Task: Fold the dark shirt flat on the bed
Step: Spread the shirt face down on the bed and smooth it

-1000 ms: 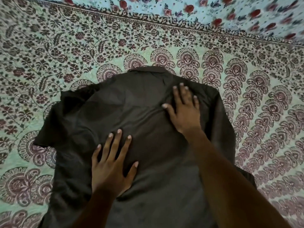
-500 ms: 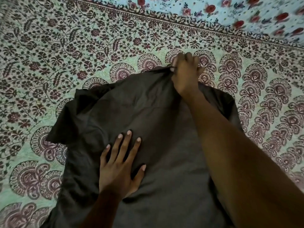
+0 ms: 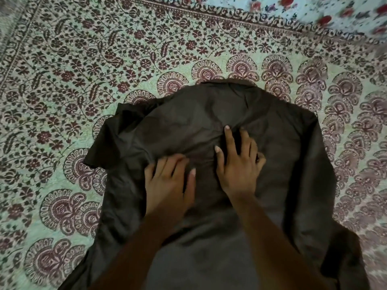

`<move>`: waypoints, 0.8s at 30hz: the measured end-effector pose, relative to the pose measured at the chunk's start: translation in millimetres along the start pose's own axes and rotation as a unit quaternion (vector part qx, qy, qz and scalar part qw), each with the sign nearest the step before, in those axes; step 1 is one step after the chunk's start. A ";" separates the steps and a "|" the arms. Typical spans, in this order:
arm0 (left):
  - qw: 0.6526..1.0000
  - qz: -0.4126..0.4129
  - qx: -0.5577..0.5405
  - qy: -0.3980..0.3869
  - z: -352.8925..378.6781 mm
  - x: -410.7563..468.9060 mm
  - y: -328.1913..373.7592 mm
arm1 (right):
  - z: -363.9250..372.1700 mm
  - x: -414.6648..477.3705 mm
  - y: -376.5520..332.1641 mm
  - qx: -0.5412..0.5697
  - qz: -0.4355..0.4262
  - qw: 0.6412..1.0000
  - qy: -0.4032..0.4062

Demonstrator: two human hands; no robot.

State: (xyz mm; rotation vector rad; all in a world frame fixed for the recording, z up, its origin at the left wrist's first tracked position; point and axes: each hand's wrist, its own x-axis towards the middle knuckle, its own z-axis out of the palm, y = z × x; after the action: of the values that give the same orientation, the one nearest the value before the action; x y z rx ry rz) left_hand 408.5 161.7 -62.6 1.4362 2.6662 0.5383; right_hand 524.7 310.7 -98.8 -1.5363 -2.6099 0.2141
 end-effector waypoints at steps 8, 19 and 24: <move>0.971 -0.130 -0.030 -0.196 -20.5 195.5 -43.8 | 6.7 -1.5 2.7 -0.005 0.010 0.999 0.035; 0.977 0.027 0.190 -0.089 -37.9 215.0 -55.0 | 6.1 -0.9 1.8 -0.017 0.015 0.999 0.034; 0.983 0.150 0.087 -0.051 -16.0 153.1 -31.1 | 4.5 1.4 0.0 -0.028 0.013 0.999 0.021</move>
State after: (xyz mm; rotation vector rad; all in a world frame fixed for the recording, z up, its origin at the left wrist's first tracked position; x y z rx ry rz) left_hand 294.0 267.2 -41.7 1.8767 2.4833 0.2420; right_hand 523.2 311.6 -103.3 -1.5744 -2.5857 0.1108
